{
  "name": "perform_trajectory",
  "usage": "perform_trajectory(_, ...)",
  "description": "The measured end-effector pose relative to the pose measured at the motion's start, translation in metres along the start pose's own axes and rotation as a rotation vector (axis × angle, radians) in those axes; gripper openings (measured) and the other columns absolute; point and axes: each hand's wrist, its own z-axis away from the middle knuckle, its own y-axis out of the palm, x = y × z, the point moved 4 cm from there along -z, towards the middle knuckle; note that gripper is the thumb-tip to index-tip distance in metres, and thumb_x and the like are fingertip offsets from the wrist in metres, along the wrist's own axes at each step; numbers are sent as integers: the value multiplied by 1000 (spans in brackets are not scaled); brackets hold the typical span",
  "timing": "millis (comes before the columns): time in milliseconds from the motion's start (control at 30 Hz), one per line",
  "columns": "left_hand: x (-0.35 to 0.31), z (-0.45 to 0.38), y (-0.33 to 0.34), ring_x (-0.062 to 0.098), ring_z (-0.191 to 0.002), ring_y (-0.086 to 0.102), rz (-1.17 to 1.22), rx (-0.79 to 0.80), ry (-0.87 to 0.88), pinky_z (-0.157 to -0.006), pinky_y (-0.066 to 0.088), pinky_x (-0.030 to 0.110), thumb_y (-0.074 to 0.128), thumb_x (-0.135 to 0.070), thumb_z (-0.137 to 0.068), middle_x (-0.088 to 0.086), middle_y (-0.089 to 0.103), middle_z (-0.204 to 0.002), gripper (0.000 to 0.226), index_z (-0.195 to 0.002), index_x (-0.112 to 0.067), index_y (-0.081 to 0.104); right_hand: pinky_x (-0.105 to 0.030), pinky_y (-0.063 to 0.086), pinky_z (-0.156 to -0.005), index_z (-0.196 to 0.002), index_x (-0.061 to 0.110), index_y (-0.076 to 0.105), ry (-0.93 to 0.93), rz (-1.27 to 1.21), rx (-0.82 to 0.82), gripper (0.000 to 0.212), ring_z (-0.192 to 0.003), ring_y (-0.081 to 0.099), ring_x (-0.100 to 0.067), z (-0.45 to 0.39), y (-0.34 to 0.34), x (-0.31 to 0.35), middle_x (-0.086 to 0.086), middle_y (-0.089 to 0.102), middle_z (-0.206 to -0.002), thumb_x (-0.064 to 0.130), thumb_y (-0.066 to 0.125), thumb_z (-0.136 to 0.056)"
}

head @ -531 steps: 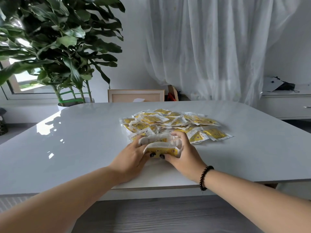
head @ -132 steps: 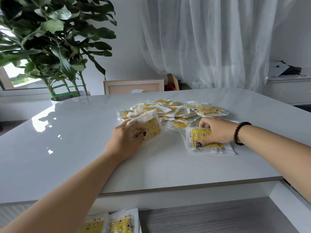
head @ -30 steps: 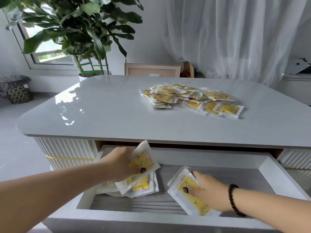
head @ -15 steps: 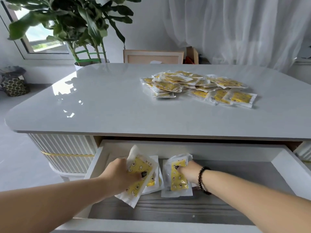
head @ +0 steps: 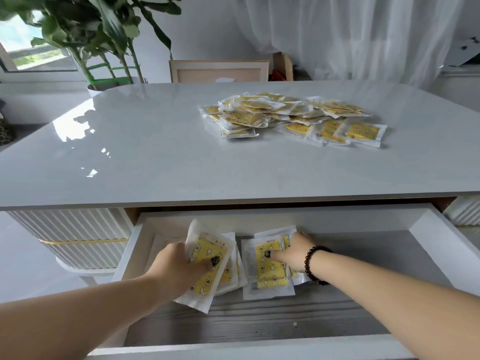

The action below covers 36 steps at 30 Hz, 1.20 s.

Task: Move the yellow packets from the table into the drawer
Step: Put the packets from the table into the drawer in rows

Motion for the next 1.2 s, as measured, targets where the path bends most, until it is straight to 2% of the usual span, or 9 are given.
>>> perform_trajectory(167, 4, -2, -3, 9, -63, 69, 49, -11, -6, -53, 52, 20, 73, -32, -81, -6, 71, -73, 13, -84, -22, 65, -21, 29, -45, -63, 16, 39, -25, 25, -51, 43, -44, 34, -10, 8, -2, 6, 3, 38, -54, 46, 55, -90)
perform_trajectory(233, 6, -2, -3, 10, -65, 69, 71, -11, -7, -54, 52, 21, 73, -31, -81, -6, 71, -74, 14, -87, -21, 65, -21, 35, -49, -88, 11, 50, 26, 36, -46, 47, -59, 47, -10, 11, -5, 4, 2, 50, -74, 55, 64, -79)
perform_trajectory(300, 6, -2, -4, 10, -66, 69, 82, -12, -7, -55, 53, 21, 73, -31, -81, -6, 71, -75, 14, -86, -22, 65, -22, 44, -59, -125, 5, 37, 71, 20, -28, 89, -86, 56, -13, 15, -5, 3, -2, 54, -103, 57, 77, -65)
perform_trajectory(367, 6, -3, -3, 11, -67, 69, 92, -9, 0, -56, 54, 23, 74, -31, -81, -6, 71, -75, 13, -83, -24, 63, -22, 46, -61, -137, 5, 26, 63, 37, -22, 105, -95, 57, -16, 16, -2, 4, -4, 52, -113, 53, 82, -61)
perform_trajectory(600, 4, -1, 0, 9, -66, 68, 76, -9, 13, -55, 52, 21, 74, -31, -81, -8, 70, -74, 14, -78, -28, 60, -29, 59, -75, -99, 8, 61, -11, 48, -4, 51, -82, 65, -14, 7, 7, 9, -3, 69, -99, 42, 82, -66)
perform_trajectory(800, 7, -2, 4, 10, -70, 69, 22, 29, -9, -55, 51, 20, 72, -33, -81, -6, 71, -80, 20, -94, -19, 65, -31, 50, -88, -130, 11, 30, -141, 332, -299, 86, -112, 43, -23, 26, -9, 23, -11, 34, -127, 46, 78, -68)
perform_trajectory(1000, 6, -4, 5, 11, -69, 69, 11, 27, -2, -56, 52, 21, 72, -32, -82, -5, 71, -80, 18, -93, -19, 65, -35, 47, -96, -132, 10, 34, -64, 319, -47, 94, -114, 43, -25, 27, 14, 23, -9, 30, -129, 64, 71, -65)
perform_trajectory(1133, 4, -4, 5, 12, -69, 69, 16, 25, 1, -56, 52, 21, 72, -31, -82, -4, 71, -79, 16, -90, -19, 65, -34, 51, -92, -126, 8, 43, -13, 295, -17, 81, -111, 49, -26, 19, 12, 25, -10, 30, -132, 55, 75, -68)
perform_trajectory(1200, 3, -3, 6, 11, -68, 69, 17, 22, 8, -54, 51, 20, 72, -30, -82, -5, 71, -78, 13, -87, -21, 64, -26, 52, -76, -101, 10, 52, 21, 232, 17, 55, -100, 54, -21, 15, 8, 22, -6, 45, -114, 50, 76, -71)
